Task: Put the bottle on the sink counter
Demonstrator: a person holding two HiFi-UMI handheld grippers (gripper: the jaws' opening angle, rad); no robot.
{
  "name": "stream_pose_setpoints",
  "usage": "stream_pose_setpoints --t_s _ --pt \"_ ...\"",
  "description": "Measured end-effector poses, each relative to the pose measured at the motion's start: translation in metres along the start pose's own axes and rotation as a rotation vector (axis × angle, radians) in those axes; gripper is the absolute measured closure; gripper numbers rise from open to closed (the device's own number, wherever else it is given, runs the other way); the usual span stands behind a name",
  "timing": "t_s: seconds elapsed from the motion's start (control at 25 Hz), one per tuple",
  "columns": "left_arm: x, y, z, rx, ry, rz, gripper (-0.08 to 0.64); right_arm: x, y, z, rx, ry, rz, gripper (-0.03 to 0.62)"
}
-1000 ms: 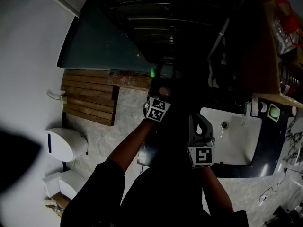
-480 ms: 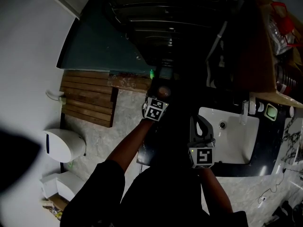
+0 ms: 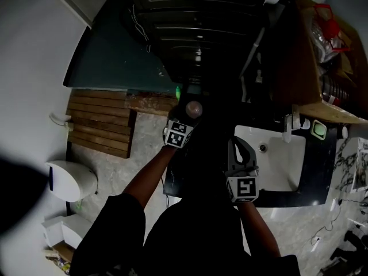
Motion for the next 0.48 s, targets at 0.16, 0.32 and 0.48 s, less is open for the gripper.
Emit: stream_pose_setpoints --t_s 0.16,0.32,0.48 --pt "0.004 0.029 -0.008 0.041 0.036 -0.014 0.158 -0.009 0.014 -0.003 0.011 0.005 0.001 0.552" --pt "0.011 0.068 -0.016 0.093 0.071 -0.014 0.158 -0.026 0.035 -0.002 0.009 -0.012 0.006 0.552" --pt "0.020 0.102 -0.017 0.131 0.105 -0.019 0.158 -0.039 0.053 0.005 -0.019 -0.004 0.017 0.552"
Point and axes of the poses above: the fingertips, and each gripper's own axes: y backward along the fingers, x to its right, z out of its underside, the point moved 9 cm from there along y, backward along the fingers, and after that the axes turned 15 degrees about -y, right-handed, at the moved point
